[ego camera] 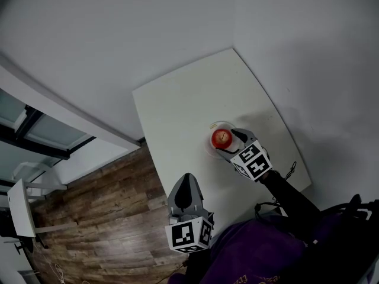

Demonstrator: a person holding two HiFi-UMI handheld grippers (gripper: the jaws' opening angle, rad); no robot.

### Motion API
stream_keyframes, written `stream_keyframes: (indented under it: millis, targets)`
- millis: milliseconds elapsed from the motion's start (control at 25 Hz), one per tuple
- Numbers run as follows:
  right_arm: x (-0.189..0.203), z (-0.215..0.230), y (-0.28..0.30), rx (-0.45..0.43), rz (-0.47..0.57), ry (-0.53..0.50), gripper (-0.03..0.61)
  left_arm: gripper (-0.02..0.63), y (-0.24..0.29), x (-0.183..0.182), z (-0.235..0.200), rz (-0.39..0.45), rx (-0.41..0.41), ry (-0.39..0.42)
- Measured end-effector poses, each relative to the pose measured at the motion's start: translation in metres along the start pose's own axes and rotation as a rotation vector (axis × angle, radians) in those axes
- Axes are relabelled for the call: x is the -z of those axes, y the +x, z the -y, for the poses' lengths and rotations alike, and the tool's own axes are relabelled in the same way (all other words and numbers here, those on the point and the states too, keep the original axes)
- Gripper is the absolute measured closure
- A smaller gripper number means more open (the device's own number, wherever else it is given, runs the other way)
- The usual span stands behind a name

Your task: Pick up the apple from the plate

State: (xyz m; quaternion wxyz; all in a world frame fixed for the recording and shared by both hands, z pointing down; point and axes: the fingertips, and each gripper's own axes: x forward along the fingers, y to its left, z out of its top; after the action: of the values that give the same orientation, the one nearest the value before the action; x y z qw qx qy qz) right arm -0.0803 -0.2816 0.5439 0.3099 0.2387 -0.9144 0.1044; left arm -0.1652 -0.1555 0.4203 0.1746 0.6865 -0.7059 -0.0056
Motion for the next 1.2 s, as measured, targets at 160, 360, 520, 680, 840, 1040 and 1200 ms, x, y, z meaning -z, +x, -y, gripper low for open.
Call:
stream_keyframes:
  millis: [160, 360, 520, 680, 840, 1040, 1200]
  targets:
    - [0.003, 0.002, 0.015, -0.005, -0.034, -0.031, 0.227, 0.607, 0.002, 0.002, -0.007, -0.008, -0.013, -0.008]
    - [0.005, 0.006, 0.028, -0.006, -0.063, -0.039, 0.219, 0.607, 0.006, 0.003, -0.013, -0.017, -0.023, -0.012]
    - [0.01, 0.008, 0.034, -0.008, -0.089, -0.043, 0.219, 0.607, 0.008, 0.004, -0.015, -0.022, -0.023, -0.01]
    - [0.016, 0.009, 0.04, -0.017, -0.115, -0.044, 0.219, 0.607, 0.012, 0.004, -0.017, -0.026, -0.026, -0.011]
    - [0.022, 0.009, 0.044, -0.022, -0.131, -0.042, 0.219, 0.607, 0.013, 0.006, -0.019, -0.032, -0.033, -0.017]
    - [0.026, 0.012, 0.046, -0.016, -0.149, -0.036, 0.219, 0.607, 0.013, 0.004, -0.021, -0.029, -0.031, -0.009]
    - [0.028, 0.011, 0.047, -0.022, -0.161, -0.047, 0.221, 0.607, 0.014, 0.005, -0.023, -0.034, -0.037, -0.01]
